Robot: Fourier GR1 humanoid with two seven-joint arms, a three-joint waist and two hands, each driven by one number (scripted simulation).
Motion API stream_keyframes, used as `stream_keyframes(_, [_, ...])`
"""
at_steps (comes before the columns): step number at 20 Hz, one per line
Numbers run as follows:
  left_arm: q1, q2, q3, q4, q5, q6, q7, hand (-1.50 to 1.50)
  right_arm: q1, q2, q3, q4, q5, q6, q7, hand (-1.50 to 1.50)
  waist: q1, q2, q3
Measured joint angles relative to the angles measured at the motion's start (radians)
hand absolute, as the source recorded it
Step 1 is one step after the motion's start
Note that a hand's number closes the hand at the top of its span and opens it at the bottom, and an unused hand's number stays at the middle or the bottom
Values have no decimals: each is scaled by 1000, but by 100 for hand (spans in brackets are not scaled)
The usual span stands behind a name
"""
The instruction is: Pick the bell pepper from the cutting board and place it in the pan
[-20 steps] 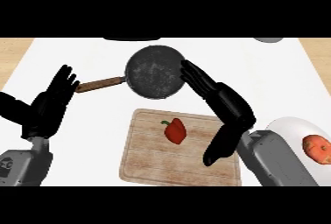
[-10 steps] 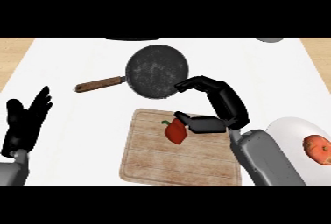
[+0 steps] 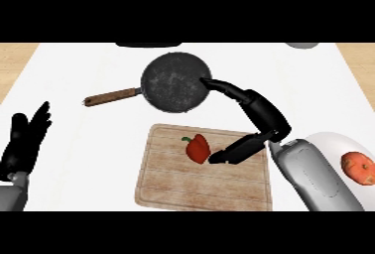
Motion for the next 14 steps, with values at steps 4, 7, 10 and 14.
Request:
stream_keyframes(4, [5,1,3,8,-4,-6,-5,0,-95,-77,54,-35,112,26,138,-150,0,-2,-1])
stream_keyframes(7, [1,-5,2,21,-8,-8,-10,0,-174,-115,121,-61,202,67,255,-150,-1,-4,-3])
stream_keyframes(10, [4,-12,-1,19,-13,-6,-8,0,-245,-133,183,-76,268,128,380,-150,1,-5,-2])
stream_keyframes(14, [-13,-24,-4,22,-23,0,-2,0,-344,-104,259,-85,334,216,547,-150,2,-3,-2])
